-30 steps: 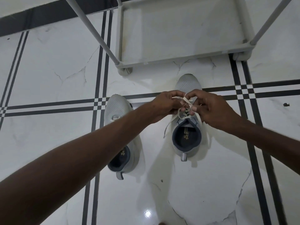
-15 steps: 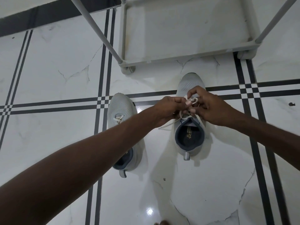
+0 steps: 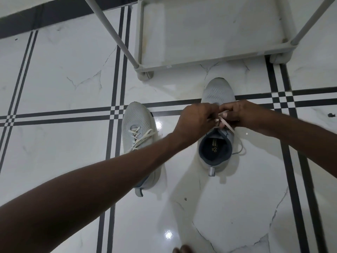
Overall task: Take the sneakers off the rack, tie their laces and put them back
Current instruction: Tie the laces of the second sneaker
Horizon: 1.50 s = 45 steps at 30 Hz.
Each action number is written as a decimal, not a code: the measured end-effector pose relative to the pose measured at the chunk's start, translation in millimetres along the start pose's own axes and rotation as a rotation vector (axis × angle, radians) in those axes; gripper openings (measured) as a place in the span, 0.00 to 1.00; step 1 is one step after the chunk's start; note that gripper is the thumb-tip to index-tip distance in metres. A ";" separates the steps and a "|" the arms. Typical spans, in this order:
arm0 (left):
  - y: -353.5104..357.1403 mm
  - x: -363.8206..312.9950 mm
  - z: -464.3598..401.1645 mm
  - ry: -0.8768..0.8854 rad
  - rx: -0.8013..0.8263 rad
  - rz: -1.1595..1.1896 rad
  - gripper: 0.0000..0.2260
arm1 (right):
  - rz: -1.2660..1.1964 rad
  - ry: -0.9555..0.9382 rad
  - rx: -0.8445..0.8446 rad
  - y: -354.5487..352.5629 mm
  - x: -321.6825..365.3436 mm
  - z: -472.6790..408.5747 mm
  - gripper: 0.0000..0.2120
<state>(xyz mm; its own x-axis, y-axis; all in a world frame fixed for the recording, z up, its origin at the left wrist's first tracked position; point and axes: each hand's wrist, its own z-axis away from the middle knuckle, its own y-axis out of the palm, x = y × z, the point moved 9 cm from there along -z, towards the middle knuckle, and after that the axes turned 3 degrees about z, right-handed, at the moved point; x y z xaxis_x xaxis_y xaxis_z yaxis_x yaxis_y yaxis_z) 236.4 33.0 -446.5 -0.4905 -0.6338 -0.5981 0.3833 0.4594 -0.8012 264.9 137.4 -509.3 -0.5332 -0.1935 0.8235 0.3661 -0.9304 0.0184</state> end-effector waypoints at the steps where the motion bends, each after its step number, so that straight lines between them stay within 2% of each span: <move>1: 0.0 -2.2 0.1 -0.015 -0.034 -0.013 0.05 | -0.001 0.012 0.024 2.4 -0.9 -0.2 0.11; 3: -2.4 0.3 -0.6 -0.039 -0.081 -0.006 0.05 | -0.012 0.018 0.004 -0.1 -2.4 0.0 0.11; 7: -1.8 5.7 2.0 -0.056 -0.081 0.034 0.02 | 0.058 -0.020 -0.157 -13.2 -1.4 3.5 0.06; 9: -0.2 5.8 1.9 -0.061 -0.050 0.047 0.03 | 0.256 -0.059 -0.246 -19.1 2.6 4.6 0.04; 11: -2.0 13.8 8.6 -0.076 0.001 0.052 0.07 | 0.630 -0.152 -0.404 -35.2 15.2 12.3 0.04; 14: -4.2 57.5 37.4 -0.254 0.073 0.165 0.09 | 0.846 -0.188 -0.534 -53.2 8.4 30.1 0.08; 16: 1.4 76.6 59.7 -0.388 0.149 0.204 0.10 | 0.980 -0.199 -0.518 -41.4 -2.6 31.7 0.09; 19: 3.3 78.8 63.5 -0.414 0.204 0.169 0.09 | 1.096 -0.230 -0.470 -22.1 -3.6 24.5 0.04; 22: 1.5 69.1 50.9 -0.344 0.213 0.145 0.04 | 1.161 -0.293 -0.525 -20.8 5.0 27.3 0.05; 25: 7.6 58.0 50.5 -0.346 0.212 0.100 0.11 | 1.106 -0.382 -0.514 -2.2 11.5 30.2 0.14; 27: -2.3 50.7 49.9 -0.314 0.072 0.014 0.15 | 1.039 -0.431 -0.497 9.8 15.7 32.6 0.17; 29: -8.1 39.2 48.5 -0.229 -0.001 -0.019 0.19 | 0.953 -0.438 -0.492 14.1 14.7 35.2 0.15; 31: 1.9 32.9 45.8 -0.206 0.093 -0.059 0.20 | 0.907 -0.421 -0.471 15.3 9.9 33.7 0.12; 35: 12.2 32.8 37.2 -0.256 0.167 -0.117 0.10 | 0.929 -0.414 -0.463 6.1 13.5 26.1 0.06; 38: 7.5 23.8 26.5 -0.130 0.170 -0.242 0.07 | 1.057 -0.468 -0.427 12.1 19.2 26.1 0.03; 40: 6.2 18.1 22.7 -0.048 0.189 -0.346 0.08 | 1.109 -0.503 -0.411 16.6 17.7 28.6 0.05; 43: 9.7 15.2 23.1 0.016 0.229 -0.398 0.11 | 1.123 -0.519 -0.404 17.2 11.9 29.1 0.14; 45: 11.5 16.8 27.4 0.052 0.269 -0.415 0.11 | 1.162 -0.510 -0.387 15.0 6.8 25.9 0.14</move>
<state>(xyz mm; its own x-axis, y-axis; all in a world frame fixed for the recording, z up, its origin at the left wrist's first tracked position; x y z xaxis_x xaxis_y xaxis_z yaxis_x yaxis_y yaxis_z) 254.0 10.6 -465.3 -0.6804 -0.6942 -0.2348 0.3320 -0.0064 -0.9432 286.6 130.2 -488.8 0.3155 -0.8735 0.3707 0.1269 -0.3483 -0.9287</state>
